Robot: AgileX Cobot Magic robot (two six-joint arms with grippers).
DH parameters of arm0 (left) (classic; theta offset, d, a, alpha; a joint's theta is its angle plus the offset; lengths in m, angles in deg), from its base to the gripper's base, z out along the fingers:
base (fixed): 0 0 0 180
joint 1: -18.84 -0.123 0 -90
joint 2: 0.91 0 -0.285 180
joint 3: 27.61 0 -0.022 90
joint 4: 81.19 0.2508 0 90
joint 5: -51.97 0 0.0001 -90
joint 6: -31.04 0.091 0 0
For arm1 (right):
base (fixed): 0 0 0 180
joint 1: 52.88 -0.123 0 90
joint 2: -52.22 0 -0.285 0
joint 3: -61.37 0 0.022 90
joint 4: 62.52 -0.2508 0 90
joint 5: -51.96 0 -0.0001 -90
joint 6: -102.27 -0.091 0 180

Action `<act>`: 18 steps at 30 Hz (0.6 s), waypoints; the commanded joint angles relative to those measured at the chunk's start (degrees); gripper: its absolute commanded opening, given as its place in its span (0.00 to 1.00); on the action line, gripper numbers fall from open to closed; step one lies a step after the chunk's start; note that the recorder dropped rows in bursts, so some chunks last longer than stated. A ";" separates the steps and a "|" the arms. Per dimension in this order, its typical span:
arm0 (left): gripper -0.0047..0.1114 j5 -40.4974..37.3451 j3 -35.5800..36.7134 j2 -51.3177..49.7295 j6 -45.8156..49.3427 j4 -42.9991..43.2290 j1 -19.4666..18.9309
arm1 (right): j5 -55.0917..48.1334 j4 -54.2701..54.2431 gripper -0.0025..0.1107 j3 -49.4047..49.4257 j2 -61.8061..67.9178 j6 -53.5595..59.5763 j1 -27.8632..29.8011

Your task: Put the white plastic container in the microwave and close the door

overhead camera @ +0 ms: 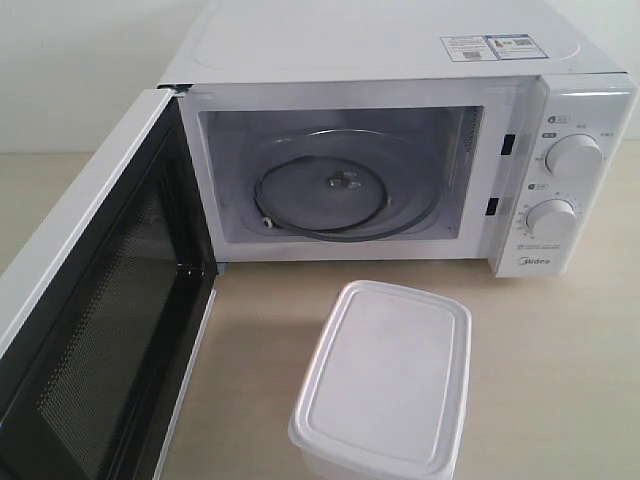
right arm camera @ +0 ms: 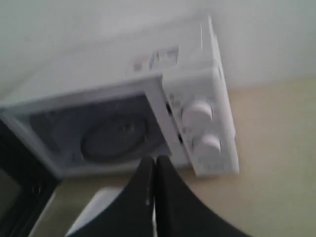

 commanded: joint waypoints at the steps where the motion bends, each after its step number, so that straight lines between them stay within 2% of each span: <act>1: 0.07 0.26 -0.13 -0.21 -0.14 0.00 0.20 | -12.50 -5.70 0.02 -0.34 3.23 0.52 0.22; 11: 0.07 0.26 -0.13 -0.21 -0.14 0.00 0.20 | -25.32 -6.99 0.02 -0.34 3.25 7.49 -0.02; 14: 0.07 0.26 -0.13 -0.21 -0.14 0.00 0.20 | -26.39 -10.64 0.02 -0.34 3.35 12.07 -1.38; 18: 0.07 0.26 -0.13 -0.21 -0.14 0.00 0.20 | -26.26 -21.47 0.02 2.19 4.85 23.86 -3.60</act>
